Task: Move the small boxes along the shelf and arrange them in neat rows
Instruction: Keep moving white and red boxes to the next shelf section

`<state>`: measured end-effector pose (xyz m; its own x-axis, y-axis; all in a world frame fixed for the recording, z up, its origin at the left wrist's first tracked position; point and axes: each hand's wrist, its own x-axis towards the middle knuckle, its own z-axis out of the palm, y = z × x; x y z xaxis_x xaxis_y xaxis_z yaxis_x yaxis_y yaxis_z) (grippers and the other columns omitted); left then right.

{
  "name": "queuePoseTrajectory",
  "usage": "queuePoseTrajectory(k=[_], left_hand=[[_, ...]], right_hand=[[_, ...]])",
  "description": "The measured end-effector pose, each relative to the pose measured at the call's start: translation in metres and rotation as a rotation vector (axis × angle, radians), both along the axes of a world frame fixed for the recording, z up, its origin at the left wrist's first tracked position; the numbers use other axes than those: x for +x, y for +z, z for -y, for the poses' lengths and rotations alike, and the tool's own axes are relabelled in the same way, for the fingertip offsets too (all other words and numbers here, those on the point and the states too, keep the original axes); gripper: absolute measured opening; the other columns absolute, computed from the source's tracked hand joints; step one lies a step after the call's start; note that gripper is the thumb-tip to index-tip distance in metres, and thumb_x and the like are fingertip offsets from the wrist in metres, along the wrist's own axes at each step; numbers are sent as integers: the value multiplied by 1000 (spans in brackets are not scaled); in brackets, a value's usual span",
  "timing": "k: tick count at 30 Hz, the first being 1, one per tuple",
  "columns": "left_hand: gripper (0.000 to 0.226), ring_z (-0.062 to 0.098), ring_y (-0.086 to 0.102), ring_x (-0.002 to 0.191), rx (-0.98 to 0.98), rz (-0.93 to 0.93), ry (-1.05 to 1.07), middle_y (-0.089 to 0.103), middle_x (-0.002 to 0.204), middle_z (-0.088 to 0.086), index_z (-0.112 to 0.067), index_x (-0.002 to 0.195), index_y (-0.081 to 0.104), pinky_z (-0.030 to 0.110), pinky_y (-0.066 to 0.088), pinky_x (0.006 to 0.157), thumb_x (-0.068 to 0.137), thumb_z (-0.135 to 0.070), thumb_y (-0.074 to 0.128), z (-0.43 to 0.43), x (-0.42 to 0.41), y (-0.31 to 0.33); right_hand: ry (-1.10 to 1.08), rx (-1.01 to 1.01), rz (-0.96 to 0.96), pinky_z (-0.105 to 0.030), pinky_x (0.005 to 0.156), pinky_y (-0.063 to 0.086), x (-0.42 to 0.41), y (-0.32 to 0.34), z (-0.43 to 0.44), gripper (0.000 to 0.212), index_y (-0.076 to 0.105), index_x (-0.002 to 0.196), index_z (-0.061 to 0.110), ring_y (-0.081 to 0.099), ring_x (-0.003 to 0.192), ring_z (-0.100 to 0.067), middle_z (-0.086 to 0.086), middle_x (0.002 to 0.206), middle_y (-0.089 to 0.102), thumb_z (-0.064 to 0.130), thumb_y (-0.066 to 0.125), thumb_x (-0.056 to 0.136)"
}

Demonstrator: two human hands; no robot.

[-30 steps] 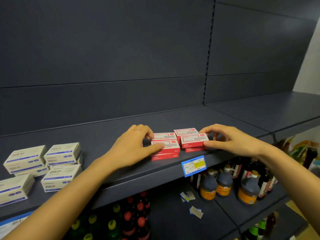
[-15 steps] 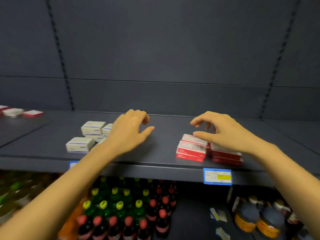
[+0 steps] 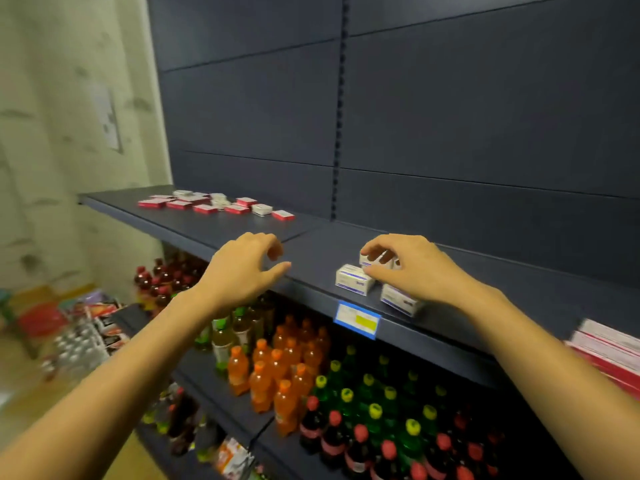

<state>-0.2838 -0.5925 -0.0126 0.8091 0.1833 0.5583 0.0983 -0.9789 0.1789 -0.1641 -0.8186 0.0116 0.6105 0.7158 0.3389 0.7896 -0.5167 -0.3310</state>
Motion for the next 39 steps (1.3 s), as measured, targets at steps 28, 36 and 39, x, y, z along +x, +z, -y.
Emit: queuePoseTrajectory(k=[28,36,39], left_hand=[[30,8,47,89,-8,-136,62,62,107,1,-17,105,56,23,41,72,88,-42,51,-363,-4,-15],[31,16,51,107,-4,-159,42,60,115,-2,-19,108,55,33,45,88,88,-43,51,-431,69,-17],[31,17,49,111,-2,-203,17,58,118,0,-20,109,55,35,44,92,88,-42,51,-453,104,-12]], right_hand=[[-9,-202,-6,-36,91,50,54,-11,-394,33,57,118,24,58,105,-13,4,120,62,38,57,88],[-119,-203,7,-34,89,48,126,-9,-459,34,57,119,21,57,106,-16,1,122,61,36,57,88],[-175,-240,23,-36,89,46,152,-5,-479,38,55,122,21,55,111,-20,0,126,59,37,56,88]])
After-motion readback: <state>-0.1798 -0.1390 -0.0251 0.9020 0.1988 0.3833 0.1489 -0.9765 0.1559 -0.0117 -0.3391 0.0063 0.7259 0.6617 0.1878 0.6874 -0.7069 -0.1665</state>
